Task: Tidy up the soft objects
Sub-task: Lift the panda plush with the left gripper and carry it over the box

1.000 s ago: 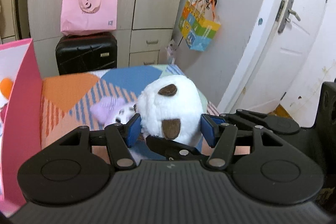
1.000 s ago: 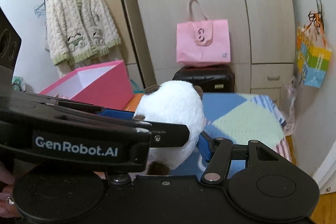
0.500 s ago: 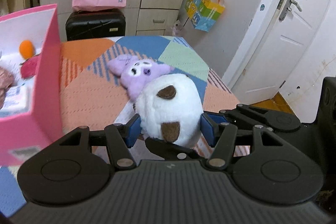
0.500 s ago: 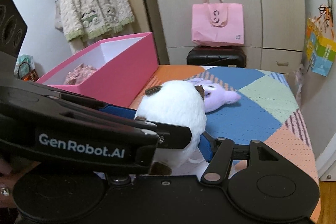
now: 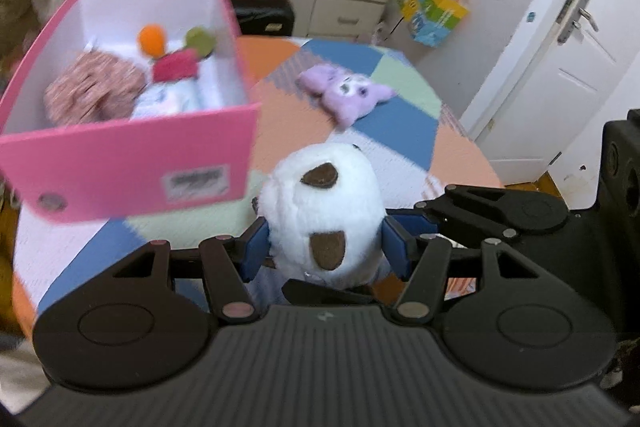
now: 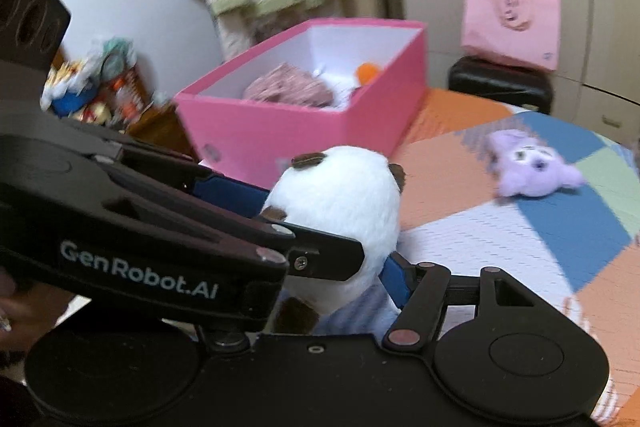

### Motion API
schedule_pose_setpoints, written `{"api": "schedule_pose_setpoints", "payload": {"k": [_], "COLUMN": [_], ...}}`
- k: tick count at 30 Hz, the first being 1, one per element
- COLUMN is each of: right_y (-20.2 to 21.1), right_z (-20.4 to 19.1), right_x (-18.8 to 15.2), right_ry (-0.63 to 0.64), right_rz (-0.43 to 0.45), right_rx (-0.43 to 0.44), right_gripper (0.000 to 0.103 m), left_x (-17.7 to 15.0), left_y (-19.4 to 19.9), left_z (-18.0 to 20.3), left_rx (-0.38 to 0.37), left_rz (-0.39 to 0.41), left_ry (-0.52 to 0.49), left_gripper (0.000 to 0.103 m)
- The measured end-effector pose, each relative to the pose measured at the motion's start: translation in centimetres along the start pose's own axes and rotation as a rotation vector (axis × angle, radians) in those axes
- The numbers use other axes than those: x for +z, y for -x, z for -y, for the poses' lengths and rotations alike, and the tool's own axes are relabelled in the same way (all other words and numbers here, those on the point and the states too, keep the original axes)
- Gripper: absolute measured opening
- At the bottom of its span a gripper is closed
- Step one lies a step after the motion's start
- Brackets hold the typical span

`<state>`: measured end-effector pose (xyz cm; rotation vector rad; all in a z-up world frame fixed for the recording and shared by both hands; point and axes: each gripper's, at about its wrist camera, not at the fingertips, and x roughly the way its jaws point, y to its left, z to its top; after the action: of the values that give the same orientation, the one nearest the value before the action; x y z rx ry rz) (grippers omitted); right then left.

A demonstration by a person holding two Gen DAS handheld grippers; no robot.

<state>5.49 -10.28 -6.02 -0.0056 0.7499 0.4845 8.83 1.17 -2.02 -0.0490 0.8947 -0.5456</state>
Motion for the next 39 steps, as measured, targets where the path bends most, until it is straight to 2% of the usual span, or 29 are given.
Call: {"api": "schedule_pose_setpoints", "payload": {"k": [4, 9, 20, 25, 28, 33, 35, 38, 39], "right_y": [-0.9, -0.7, -0.1, -1.3, -2.4, -4.6, -5.3, -6.5, -7.1], "right_z": [-2.5, -4.9, -7.0, -6.5, -6.2, -5.0, -4.1, -2.0, -1.3], "right_x": [1.2, 3.3, 9.6, 12.4, 13.6, 15.5, 16.3, 17.4, 17.7], "right_ry": [0.044, 0.089, 0.178, 0.159, 0.178, 0.196, 0.205, 0.171, 0.164], "right_rz": [-0.026, -0.017, 0.064, 0.082, 0.092, 0.104, 0.119, 0.125, 0.118], "right_rx": [0.024, 0.043, 0.026, 0.030, 0.021, 0.017, 0.042, 0.098, 0.105], "right_gripper": [0.071, 0.071, 0.078, 0.085, 0.085, 0.084, 0.084, 0.077, 0.067], "left_x": [-0.5, 0.2, 4.8, 7.5, 8.5, 10.7, 11.4, 12.5, 13.0], "left_y": [1.7, 4.4, 8.4, 8.1, 7.1, 5.3, 4.6, 3.4, 2.8], "left_z": [-2.3, -4.0, -6.7, -8.5, -9.4, -11.2, -12.1, -13.7, -14.4], "left_rx": [0.007, 0.007, -0.004, -0.030, -0.014, -0.018, -0.024, -0.038, -0.052], "left_rz": [-0.008, 0.041, 0.173, 0.227, 0.273, 0.305, 0.307, 0.304, 0.298], "left_ry": [0.041, 0.041, 0.003, -0.011, -0.048, -0.030, -0.010, 0.032, 0.045], "left_gripper": [0.058, 0.058, 0.058, 0.059, 0.059, 0.059, 0.060, 0.060, 0.059]}}
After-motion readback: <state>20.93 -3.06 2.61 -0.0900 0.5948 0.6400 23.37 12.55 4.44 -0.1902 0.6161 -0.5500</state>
